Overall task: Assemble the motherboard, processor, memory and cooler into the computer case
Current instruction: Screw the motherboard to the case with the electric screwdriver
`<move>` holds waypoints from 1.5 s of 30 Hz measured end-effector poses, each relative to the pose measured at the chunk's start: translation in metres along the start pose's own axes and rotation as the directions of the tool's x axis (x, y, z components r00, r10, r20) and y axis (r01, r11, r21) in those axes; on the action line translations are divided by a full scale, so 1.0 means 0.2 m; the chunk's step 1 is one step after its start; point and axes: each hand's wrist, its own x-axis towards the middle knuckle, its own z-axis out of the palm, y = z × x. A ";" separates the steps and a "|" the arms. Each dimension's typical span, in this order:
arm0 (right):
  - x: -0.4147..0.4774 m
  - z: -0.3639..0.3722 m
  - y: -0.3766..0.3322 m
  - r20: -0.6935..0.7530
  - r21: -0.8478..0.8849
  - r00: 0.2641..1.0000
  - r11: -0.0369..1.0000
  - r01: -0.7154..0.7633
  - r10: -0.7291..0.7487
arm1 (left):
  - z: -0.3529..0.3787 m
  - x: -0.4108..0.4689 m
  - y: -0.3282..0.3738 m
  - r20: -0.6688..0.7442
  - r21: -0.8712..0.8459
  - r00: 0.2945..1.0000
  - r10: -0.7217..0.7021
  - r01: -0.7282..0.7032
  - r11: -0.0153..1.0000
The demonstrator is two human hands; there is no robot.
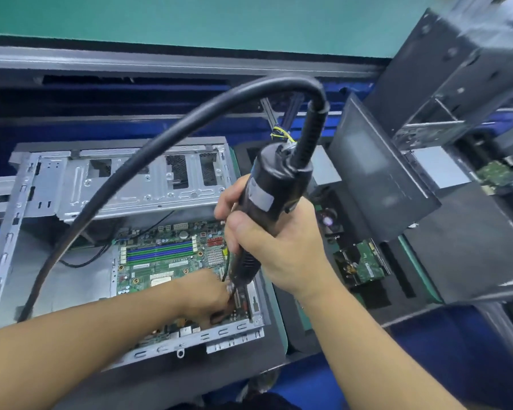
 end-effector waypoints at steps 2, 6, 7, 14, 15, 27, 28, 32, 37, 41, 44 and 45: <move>0.02 -0.02 -0.06 0.006 0.001 0.999 0.999 0.035 -0.035 | 0.00 -0.03 0.01 -0.009 -0.119 0.998 -0.057 0.055 0.991; 0.10 -0.07 -0.19 0.027 -0.027 0.994 0.994 0.110 -0.110 | -0.15 -0.15 -0.07 0.022 -0.620 0.987 -0.158 0.137 0.773; 0.12 -0.08 -0.22 0.037 -0.017 0.992 0.992 0.124 -0.124 | -0.22 -0.18 -0.09 0.052 -0.708 0.987 -0.153 0.144 0.692; 0.22 -0.21 -0.39 -0.039 -0.041 0.966 0.966 0.255 -0.257 | -0.72 -0.31 -0.17 0.372 -0.814 0.920 -0.123 0.387 0.433; 0.22 -0.26 -0.41 -0.058 -0.050 0.961 0.963 0.266 -0.269 | -0.78 -0.30 -0.16 0.370 -0.793 0.915 -0.163 0.402 0.458; 0.09 -0.82 -0.21 -0.193 -0.069 0.961 0.980 0.188 -0.198 | -0.99 0.33 0.09 -0.065 -0.731 0.932 -0.357 0.199 0.653; 0.08 -0.86 -0.17 -0.208 -0.067 0.962 0.984 0.166 -0.177 | -0.98 0.39 0.10 -0.044 -0.712 0.932 -0.359 0.223 0.666; 0.02 -0.97 -0.02 -0.231 -0.034 0.969 0.996 0.083 -0.089 | -0.88 0.59 0.14 0.056 -0.656 0.925 -0.375 0.317 0.685; -0.05 -1.07 0.13 -0.213 -0.027 0.977 1.000 0.010 -0.016 | -0.69 0.83 0.22 0.214 -0.564 0.906 -0.366 0.421 0.710; -0.07 -1.14 0.18 -0.241 -0.016 0.970 0.999 -0.031 0.026 | -0.52 1.03 0.33 0.252 -0.469 0.911 -0.326 0.409 0.783; -0.08 -1.21 0.19 -0.252 -0.044 0.967 0.998 -0.039 0.026 | -0.40 1.13 0.40 0.279 -0.320 0.889 -0.362 0.441 0.838; -0.09 -1.24 0.20 -0.253 -0.059 0.967 0.997 -0.045 0.029 | -0.36 1.16 0.41 0.281 -0.208 0.890 -0.359 0.421 0.883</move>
